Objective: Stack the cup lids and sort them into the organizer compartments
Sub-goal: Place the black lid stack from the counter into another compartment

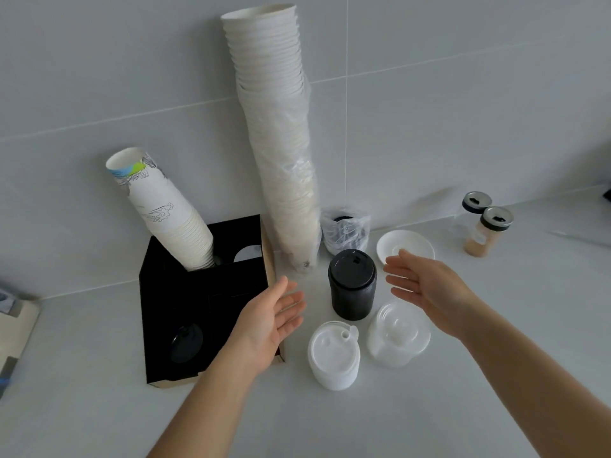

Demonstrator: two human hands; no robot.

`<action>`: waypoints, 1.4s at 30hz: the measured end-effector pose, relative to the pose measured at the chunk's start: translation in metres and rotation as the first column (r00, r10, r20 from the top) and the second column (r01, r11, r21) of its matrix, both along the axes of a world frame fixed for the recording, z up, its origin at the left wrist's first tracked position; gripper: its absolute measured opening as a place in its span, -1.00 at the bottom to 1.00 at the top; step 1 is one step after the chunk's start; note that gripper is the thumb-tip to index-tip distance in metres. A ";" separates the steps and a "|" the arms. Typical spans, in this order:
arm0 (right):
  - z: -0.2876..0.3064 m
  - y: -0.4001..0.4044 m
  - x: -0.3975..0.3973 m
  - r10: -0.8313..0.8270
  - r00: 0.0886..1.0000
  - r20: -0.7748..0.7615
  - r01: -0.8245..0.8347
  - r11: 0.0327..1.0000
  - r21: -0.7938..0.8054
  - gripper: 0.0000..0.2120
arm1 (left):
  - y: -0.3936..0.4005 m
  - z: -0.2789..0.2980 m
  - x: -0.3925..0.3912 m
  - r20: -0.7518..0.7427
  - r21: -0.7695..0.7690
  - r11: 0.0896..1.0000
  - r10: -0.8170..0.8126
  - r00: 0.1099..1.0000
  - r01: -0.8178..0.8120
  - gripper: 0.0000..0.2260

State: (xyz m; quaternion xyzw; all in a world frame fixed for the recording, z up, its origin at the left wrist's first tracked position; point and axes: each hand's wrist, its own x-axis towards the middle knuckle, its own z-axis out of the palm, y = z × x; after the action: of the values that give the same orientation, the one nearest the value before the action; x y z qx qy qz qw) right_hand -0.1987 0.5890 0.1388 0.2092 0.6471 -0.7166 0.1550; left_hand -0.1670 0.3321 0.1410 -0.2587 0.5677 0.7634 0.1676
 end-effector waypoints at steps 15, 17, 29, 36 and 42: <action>-0.039 -0.018 -0.059 0.343 0.937 0.064 -0.344 0.879 0.331 -0.64 | 0.057 -0.059 -0.080 0.081 -0.334 0.868 -0.362 0.929 0.367 -0.68; -0.042 -0.015 -0.061 0.320 0.944 0.079 -0.329 0.899 0.288 -0.68 | 0.057 -0.065 -0.084 0.092 -0.317 0.870 -0.369 0.925 0.378 -0.66; -0.056 -0.001 -0.068 0.287 0.950 0.120 -0.304 0.938 0.165 -0.80 | 0.057 -0.092 -0.093 0.283 -0.096 0.931 -0.312 0.907 0.351 -0.49; -0.061 0.004 -0.067 0.273 0.955 0.117 -0.284 0.954 0.093 -0.79 | 0.063 -0.104 -0.100 0.366 -0.116 0.940 -0.260 0.893 0.322 -0.35; -0.070 0.012 -0.068 0.251 0.959 0.135 -0.253 0.968 -0.005 -0.63 | 0.060 -0.104 -0.106 0.378 -0.117 0.952 -0.220 0.899 0.282 -0.34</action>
State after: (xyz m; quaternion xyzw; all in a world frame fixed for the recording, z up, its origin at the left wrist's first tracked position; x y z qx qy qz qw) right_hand -0.2667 0.6014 0.0686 0.1741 0.6611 -0.6711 0.2869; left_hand -0.2729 0.3917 0.0374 -0.3322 0.6183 0.6239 0.3437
